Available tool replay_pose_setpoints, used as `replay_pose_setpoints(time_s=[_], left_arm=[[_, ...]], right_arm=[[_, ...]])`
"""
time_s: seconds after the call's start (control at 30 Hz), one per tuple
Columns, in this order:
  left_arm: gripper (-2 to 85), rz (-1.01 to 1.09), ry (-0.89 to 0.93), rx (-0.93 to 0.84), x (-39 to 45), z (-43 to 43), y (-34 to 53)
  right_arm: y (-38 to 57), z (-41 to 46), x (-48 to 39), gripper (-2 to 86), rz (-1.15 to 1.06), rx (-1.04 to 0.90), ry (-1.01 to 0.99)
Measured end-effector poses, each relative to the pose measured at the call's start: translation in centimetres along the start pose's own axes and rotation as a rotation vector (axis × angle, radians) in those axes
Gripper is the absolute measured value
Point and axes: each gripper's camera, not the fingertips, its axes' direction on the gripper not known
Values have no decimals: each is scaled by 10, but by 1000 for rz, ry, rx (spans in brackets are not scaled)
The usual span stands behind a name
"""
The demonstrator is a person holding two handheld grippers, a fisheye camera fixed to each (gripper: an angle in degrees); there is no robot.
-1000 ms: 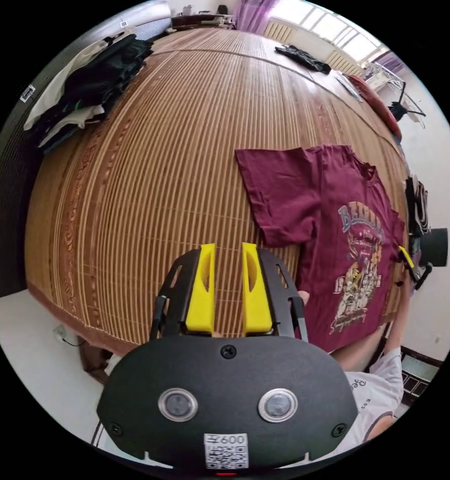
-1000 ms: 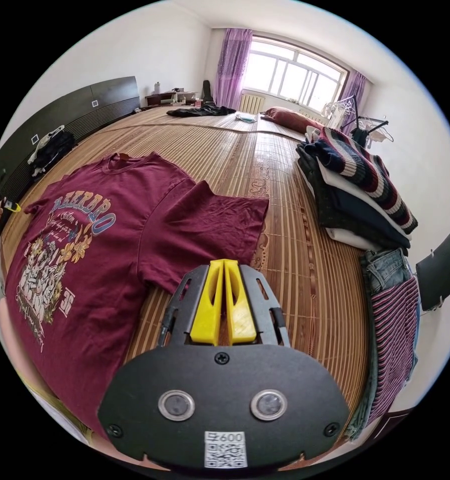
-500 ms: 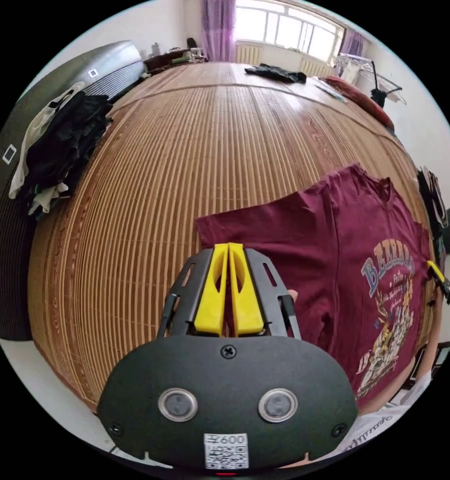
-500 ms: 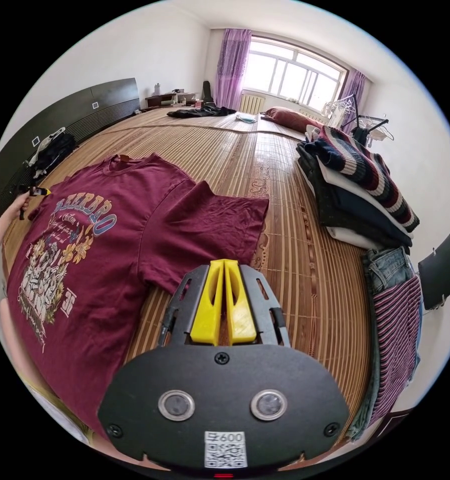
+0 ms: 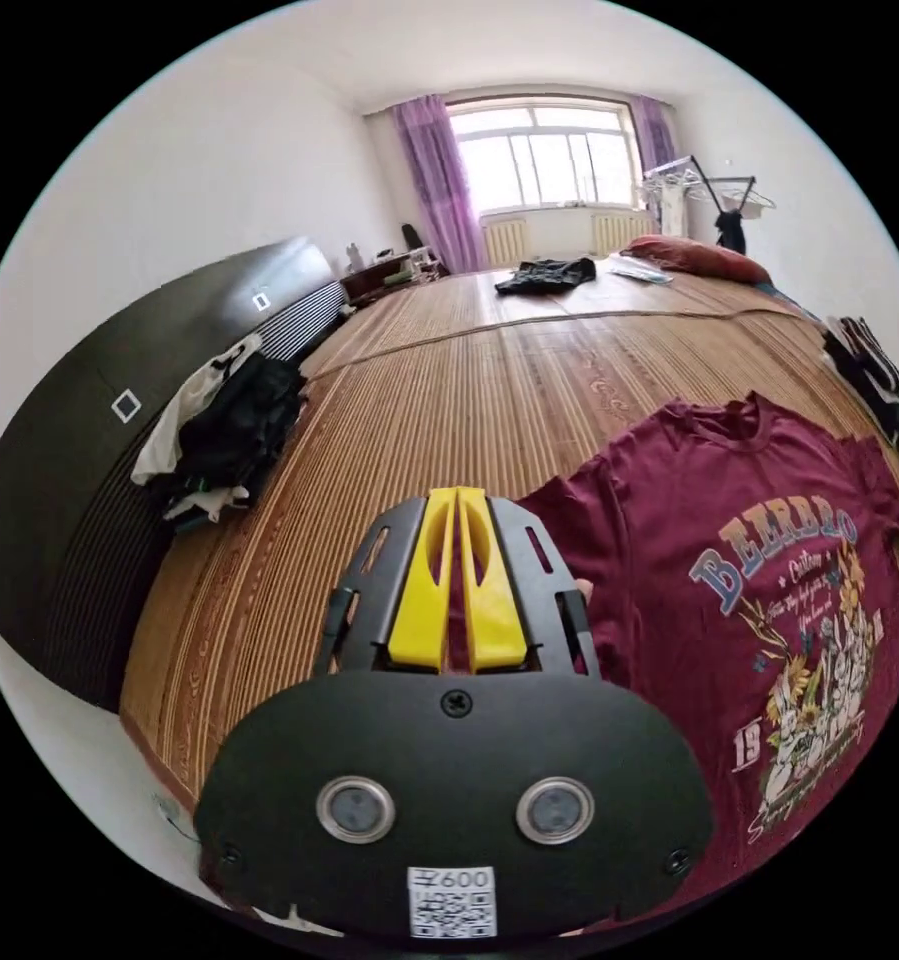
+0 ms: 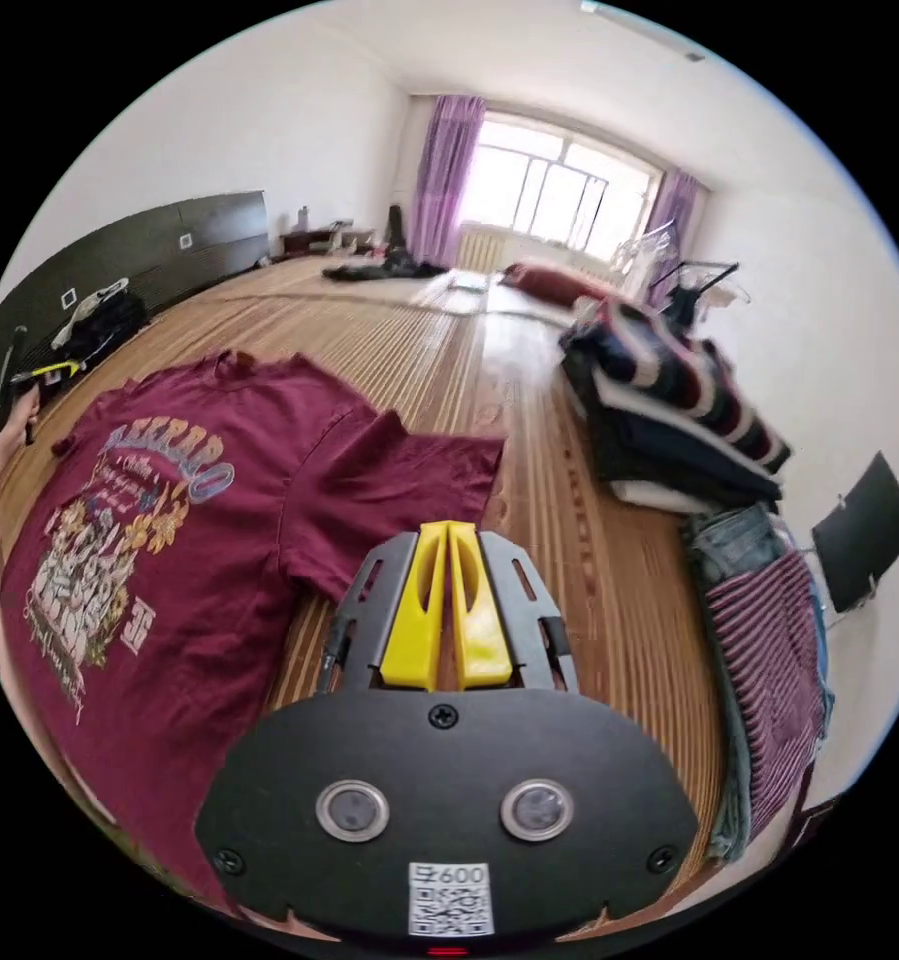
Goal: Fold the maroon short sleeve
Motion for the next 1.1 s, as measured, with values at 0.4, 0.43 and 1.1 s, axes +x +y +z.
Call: replay_pose_setpoints(time_s=[0.4,0.43,1.1], left_arm=[[1,-94,806,-72,214,105,-165],[1,-64,846,-118,232,125,-181],[0,340,536,-250,336,133,-191]], right_arm=[[-173,204,-245,-9,-140,-301,-486],[-167,215,-254,-9,-166,-332,-456],[-162,234,-244,-8,-89,-228,-539]])
